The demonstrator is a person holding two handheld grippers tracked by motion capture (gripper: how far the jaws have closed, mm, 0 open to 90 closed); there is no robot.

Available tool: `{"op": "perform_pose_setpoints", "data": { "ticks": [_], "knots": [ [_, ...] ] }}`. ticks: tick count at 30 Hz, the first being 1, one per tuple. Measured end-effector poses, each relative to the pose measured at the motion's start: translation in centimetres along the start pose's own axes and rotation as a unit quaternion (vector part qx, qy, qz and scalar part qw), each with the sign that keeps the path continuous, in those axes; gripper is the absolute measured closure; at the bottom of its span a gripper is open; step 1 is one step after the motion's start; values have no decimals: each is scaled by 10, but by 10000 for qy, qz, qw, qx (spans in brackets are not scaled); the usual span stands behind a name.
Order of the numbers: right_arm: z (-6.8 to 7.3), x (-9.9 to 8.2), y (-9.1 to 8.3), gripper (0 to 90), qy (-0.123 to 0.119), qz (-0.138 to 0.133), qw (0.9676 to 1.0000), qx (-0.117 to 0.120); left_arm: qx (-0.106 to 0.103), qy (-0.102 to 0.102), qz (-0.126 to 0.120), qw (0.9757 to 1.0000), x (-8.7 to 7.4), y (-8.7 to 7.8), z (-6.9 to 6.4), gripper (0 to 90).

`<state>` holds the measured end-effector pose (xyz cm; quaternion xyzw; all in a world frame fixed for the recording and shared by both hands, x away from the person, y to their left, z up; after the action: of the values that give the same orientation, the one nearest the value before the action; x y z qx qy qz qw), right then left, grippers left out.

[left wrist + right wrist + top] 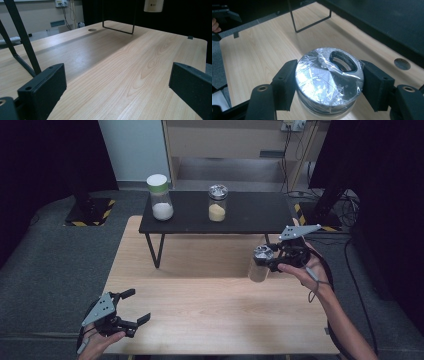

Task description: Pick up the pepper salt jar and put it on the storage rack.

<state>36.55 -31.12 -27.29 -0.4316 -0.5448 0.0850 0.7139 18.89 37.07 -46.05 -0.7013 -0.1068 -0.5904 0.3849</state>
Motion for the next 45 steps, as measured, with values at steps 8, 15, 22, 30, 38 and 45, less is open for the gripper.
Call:
{"op": "perform_pose_setpoints", "data": {
  "ticks": [8, 15, 22, 30, 38, 45],
  "knots": [
    [-3, 21, -12, 353, 10, -50, 10000, 63, -5, -10, -2, 10000, 0, 0, 0, 0],
    [-3, 39, -20, 353, 30, -34, 10000, 46, -12, -19, 0, 10000, 0, 0, 0, 0],
    [-5, 58, -31, 353, 100, -68, 9999, -13, -19, -24, 1, 10000, 0, 0, 0, 0],
    [-8, 83, -38, 353, 137, -42, 9997, -180, -18, -30, 6, 10000, 0, 0, 0, 0],
    [-9, 104, -41, 353, 311, 16, 9984, -473, -16, -47, 10, 10000, 0, 0, 1, 0],
    [-15, 119, -41, 353, 468, -29, 9964, -709, -16, -46, 7, 10000, -1, 1, 1, 0]
  ]
}}
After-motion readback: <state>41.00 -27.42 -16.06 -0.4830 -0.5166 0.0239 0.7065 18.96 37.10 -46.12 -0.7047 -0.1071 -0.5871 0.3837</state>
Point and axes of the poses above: each handheld gripper's, and its own axes: y roughly forward along the jaws, x roughly out of its top, z roughly to its left, the point moved 2 cm from there along y, roughly forward along the jaws, and after that the axes turned 11 degrees about z, right-handed, at the moved point
